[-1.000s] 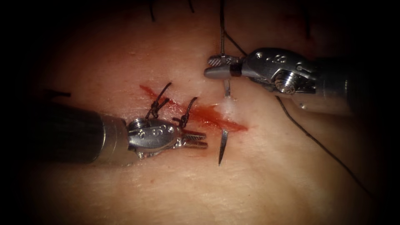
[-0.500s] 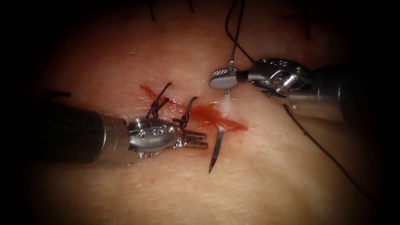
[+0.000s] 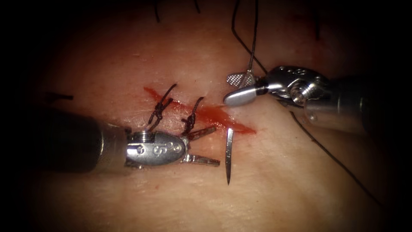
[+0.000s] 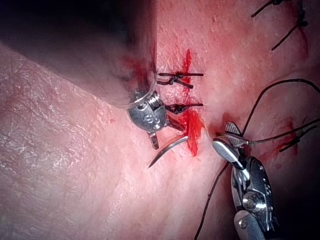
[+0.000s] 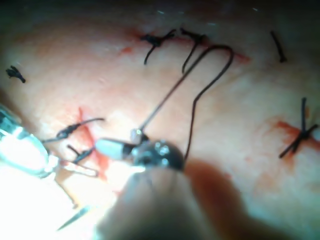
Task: Wound Closure
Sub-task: Pull the needle through the top side of the tissue using the left gripper
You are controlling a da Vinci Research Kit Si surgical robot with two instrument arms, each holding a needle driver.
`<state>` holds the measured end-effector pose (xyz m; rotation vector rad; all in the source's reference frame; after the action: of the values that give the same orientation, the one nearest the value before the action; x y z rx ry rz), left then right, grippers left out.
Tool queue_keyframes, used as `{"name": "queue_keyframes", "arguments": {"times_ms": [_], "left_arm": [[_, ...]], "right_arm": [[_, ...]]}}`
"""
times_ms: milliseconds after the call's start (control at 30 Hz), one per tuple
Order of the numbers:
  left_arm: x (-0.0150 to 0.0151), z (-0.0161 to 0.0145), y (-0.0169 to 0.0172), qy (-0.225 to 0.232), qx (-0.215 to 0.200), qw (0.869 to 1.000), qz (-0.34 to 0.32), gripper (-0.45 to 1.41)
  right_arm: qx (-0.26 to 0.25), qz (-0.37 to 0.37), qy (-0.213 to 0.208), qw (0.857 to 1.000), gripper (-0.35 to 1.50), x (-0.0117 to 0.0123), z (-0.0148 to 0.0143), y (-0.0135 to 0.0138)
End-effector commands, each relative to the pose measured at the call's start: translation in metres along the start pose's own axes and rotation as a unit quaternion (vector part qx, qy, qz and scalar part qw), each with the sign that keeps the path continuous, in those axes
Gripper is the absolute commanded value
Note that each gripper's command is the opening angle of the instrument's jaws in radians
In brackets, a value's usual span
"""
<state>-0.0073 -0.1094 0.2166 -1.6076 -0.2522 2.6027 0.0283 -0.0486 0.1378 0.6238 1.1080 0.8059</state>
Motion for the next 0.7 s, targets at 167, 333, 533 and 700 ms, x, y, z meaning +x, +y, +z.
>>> {"name": "queue_keyframes", "arguments": {"times_ms": [167, 333, 533, 700], "left_arm": [[0.0007, 0.0017, 0.0016, -0.001, -0.003, 0.998, 0.059, 0.83], [0.0011, 0.0022, 0.0024, -0.003, -0.008, 0.995, 0.100, 0.83], [0.0009, 0.0025, 0.0017, -0.006, -0.008, 0.993, 0.118, 0.78], [0.0003, 0.0030, 0.0004, -0.007, -0.006, 0.993, 0.119, 0.75]], "right_arm": [[0.004, -0.001, -0.002, 1.000, 1.48, -0.0005, -0.0001, 0.0003], [0.004, -0.004, -0.003, 1.000, 1.48, -0.0005, -0.0003, 0.0002], [0.006, 0.005, 0.001, 1.000, 1.46, -0.0005, -0.0003, 0.0001], [0.006, 0.008, 0.001, 1.000, 1.46, -0.0006, -0.0003, -0.0002]]}}
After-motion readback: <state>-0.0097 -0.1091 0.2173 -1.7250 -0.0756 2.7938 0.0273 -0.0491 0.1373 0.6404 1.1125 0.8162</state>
